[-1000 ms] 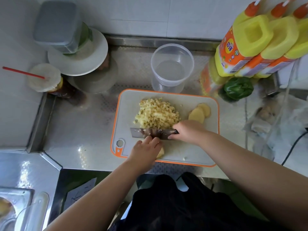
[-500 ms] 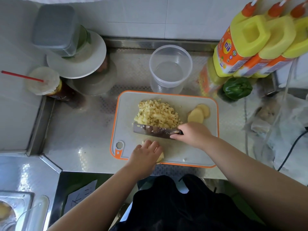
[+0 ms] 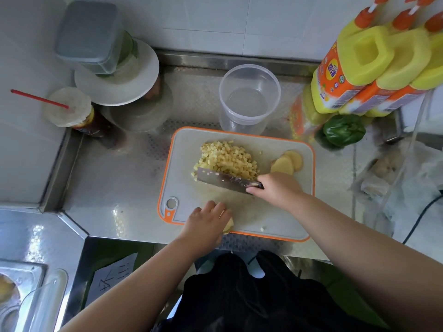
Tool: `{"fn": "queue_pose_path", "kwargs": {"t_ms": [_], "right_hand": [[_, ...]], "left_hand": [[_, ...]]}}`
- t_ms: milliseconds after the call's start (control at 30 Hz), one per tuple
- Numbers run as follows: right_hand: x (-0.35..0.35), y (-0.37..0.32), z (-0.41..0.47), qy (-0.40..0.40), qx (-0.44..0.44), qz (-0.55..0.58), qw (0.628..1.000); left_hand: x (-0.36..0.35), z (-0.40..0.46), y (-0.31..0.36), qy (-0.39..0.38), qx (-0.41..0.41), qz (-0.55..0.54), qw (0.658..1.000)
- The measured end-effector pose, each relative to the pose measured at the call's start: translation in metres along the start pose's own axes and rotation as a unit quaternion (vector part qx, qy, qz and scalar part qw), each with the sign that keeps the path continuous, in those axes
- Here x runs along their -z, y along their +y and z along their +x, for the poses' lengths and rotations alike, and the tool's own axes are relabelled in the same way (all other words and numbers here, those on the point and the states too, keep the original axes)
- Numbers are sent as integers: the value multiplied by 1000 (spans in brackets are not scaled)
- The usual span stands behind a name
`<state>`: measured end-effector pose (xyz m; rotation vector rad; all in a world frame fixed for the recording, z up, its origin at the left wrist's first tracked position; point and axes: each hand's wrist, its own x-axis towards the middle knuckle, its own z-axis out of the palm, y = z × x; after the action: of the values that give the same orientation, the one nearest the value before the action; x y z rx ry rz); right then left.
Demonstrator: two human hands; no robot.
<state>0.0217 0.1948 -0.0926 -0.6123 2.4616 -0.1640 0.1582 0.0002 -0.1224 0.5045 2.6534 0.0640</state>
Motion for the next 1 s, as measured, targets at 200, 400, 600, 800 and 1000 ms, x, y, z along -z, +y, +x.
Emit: {"fn": "queue_pose_path", "kwargs": {"t_ms": [200,400,600,800,1000], "right_hand": [[-16,20,-26,18,-82,128,988],[-21,35,-45,43,-135,200,969],[-18,20,-55,52,-108,192,974],[-23,1,-56,52,-74,149,985],[-20,-13,-59,77,-32,67,994]], "left_hand": [[18,14,-10,-15,20,-15,1000],[24,24,-14,-7,-3,-3,1000],[14,22,-18,11,-36,-18,999],[5,18,-20,47,-52,-36,997],[-8,4,-9,330,11,-90,940]]}}
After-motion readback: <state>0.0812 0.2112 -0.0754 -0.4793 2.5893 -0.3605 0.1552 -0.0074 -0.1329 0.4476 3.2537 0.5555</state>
